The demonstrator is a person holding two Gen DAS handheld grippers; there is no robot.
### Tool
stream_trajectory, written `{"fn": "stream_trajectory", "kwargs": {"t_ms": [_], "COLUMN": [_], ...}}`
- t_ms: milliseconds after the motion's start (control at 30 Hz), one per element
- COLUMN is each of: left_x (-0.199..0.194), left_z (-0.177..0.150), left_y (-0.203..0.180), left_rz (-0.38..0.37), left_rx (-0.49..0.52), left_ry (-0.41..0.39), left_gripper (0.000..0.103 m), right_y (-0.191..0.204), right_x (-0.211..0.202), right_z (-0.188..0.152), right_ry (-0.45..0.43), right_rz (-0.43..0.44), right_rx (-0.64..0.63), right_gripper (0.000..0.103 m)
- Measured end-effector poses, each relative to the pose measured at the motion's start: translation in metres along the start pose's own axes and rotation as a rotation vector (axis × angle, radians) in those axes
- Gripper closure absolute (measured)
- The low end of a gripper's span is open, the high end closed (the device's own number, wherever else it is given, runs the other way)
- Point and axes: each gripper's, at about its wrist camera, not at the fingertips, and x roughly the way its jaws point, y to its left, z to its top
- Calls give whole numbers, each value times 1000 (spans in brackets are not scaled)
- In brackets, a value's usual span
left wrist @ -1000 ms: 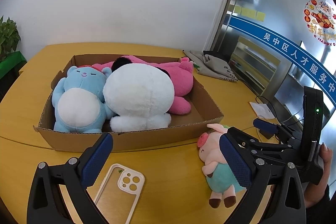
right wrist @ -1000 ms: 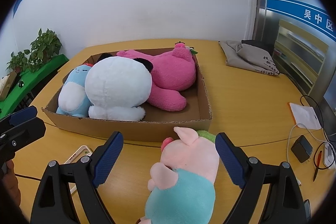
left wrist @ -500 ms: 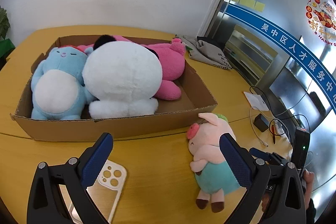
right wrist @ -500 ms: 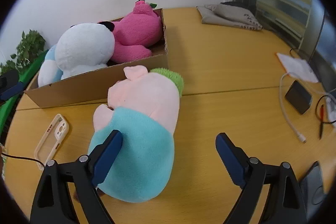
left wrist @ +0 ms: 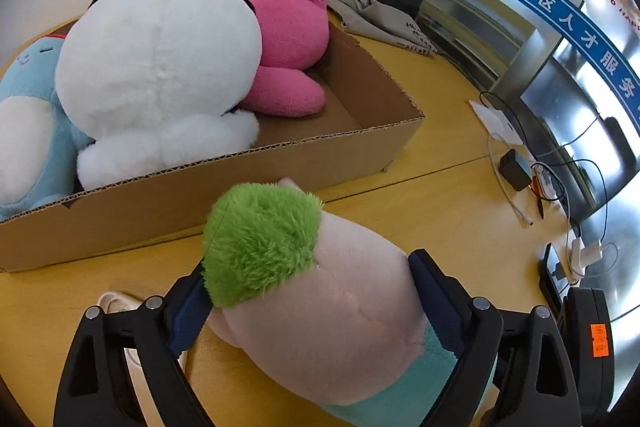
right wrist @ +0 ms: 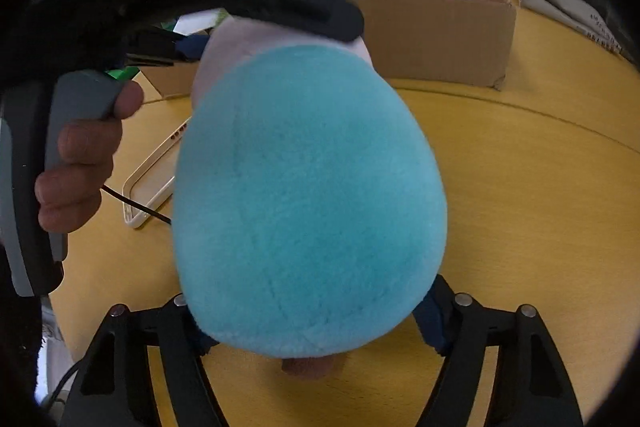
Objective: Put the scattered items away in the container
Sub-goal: 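Grasp the pig plush with the right gripper and lift it, then lower the pig plush into the box beside the panda and release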
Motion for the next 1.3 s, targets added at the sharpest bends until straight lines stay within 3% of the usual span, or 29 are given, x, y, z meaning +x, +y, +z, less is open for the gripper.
{"fn": "stream_trajectory", "kwargs": {"t_ms": [167,233,467,633,833,967,1067,1167,1300], "left_x": [-9,-13,-19,-45,-62,-26,21,67,86], "left_z": [5,9,25,59,149,206,230,226,219], "left_y": [-2,-4,-1,-24,-54,-43,-23,-6,11], "left_rz": [-50,-77,-182,-159,-56,19,41,55,-27], "left_rx": [-2,13,-25,71,239,246,226,209,130], "left_ry": [-11,-17,-14,-90,-204,-184,-84,6,23], "left_gripper": [17,19,23,24,24,24,24,24,22], "right_y": [0,5,15,4,-25,-55,-76,-80,-70], "right_x": [-12,-14,-25,-42,-60,-44,-9,17,-6], "right_z": [1,2,7,21,87,140,165,158,131], "right_ry": [-46,-51,-84,-181,-343,-375,-325,-230,-263], "right_rz": [-20,-41,-198,-201,-114,-19,9,-33,-66], "right_rx": [-41,-79,-223,-201,-71,51,117,117,21], "right_gripper": [38,28,25,25,25,25,23,24,24]}}
